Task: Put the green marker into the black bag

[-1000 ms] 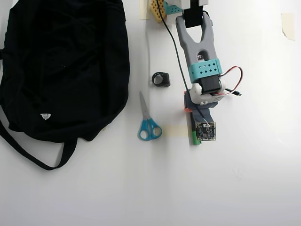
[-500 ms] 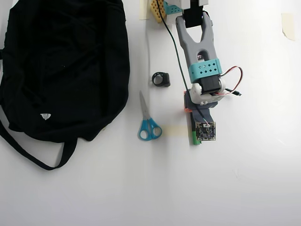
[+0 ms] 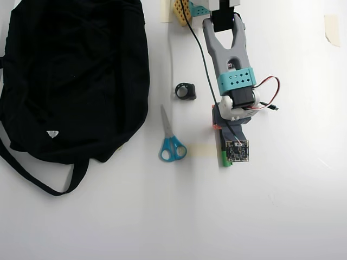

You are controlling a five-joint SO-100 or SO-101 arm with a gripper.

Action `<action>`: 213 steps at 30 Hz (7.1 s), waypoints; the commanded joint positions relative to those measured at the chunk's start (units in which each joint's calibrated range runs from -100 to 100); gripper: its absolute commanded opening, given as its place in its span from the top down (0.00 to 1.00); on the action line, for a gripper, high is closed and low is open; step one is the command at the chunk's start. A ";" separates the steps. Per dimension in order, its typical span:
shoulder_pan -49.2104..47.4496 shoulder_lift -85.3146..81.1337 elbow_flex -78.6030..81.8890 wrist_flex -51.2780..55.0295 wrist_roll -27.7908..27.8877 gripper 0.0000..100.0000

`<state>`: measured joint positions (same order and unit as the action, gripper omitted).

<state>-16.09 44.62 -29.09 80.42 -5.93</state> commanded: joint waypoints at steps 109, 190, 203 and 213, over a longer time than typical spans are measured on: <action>49.15 -39.81 4.56 18.72 -0.10 0.98; 7.86 -113.92 84.16 -10.39 1.06 0.98; 7.86 -130.27 101.77 -12.12 1.21 0.98; 7.86 -141.22 114.26 -11.77 3.15 0.98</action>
<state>-7.86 -95.18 83.81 68.66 -4.76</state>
